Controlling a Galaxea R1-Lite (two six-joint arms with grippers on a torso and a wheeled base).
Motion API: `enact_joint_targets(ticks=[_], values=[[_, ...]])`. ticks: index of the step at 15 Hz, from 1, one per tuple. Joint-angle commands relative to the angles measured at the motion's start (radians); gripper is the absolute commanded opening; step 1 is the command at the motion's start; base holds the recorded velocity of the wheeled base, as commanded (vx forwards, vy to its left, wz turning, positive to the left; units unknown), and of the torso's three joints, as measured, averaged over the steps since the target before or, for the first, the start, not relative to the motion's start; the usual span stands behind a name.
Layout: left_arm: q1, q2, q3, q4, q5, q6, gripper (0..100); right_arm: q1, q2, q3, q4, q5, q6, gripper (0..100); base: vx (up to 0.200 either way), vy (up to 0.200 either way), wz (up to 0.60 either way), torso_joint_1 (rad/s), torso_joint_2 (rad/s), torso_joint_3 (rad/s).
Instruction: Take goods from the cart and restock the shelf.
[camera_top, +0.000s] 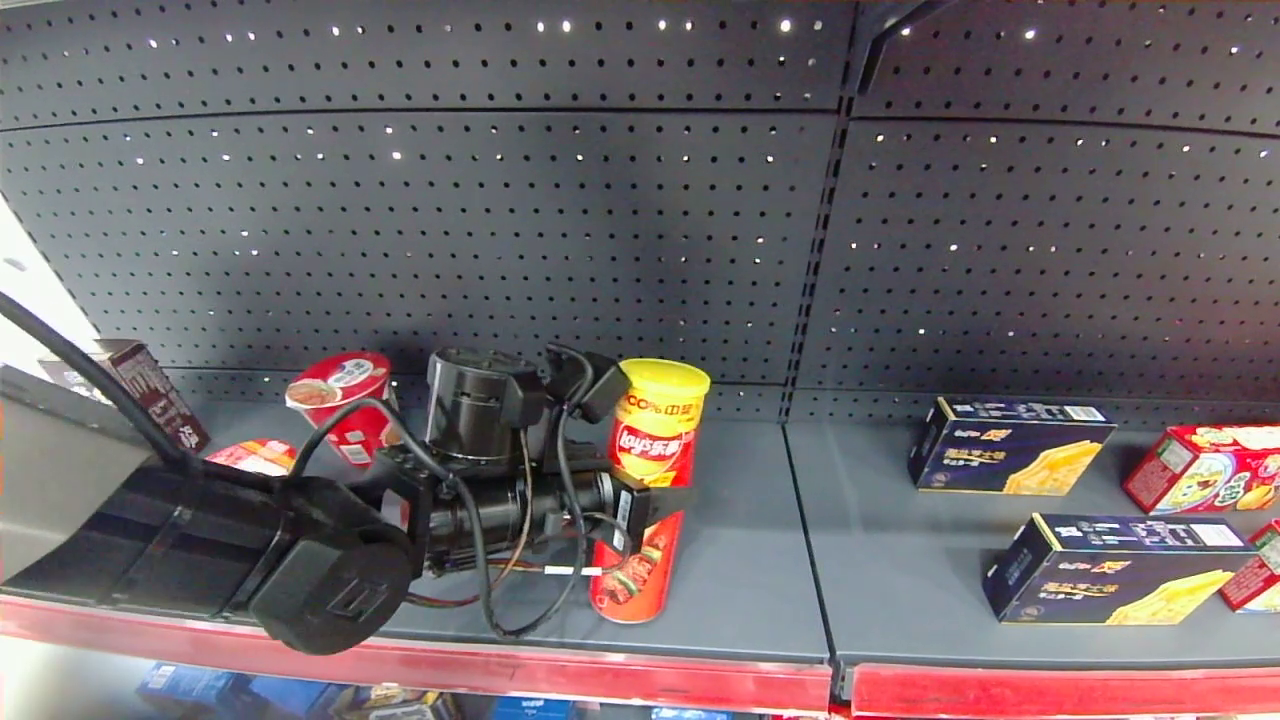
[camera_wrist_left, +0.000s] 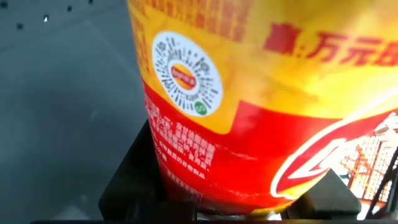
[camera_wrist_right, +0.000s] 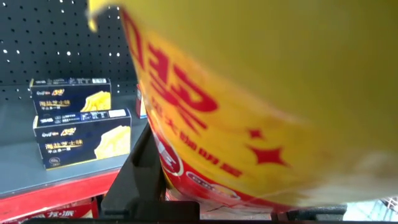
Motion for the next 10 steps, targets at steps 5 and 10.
enact_joint_targets(ticks=[5, 10], values=[[-0.014, -0.036, 0.011, 0.006, 0.106, 0.061, 0, 0.0, 0.001, -0.009, 0.001, 0.003, 0.001, 0, 0.0, 0.0, 0.0, 0.0, 0.0, 0.0], [-0.017, 0.202, 0.066, -0.688, 0.353, 0.061, 0, 0.0, 0.001, -0.009, 0.008, 0.001, 0.022, 0, 0.0, 0.0, 0.0, 0.0, 0.0, 0.0]])
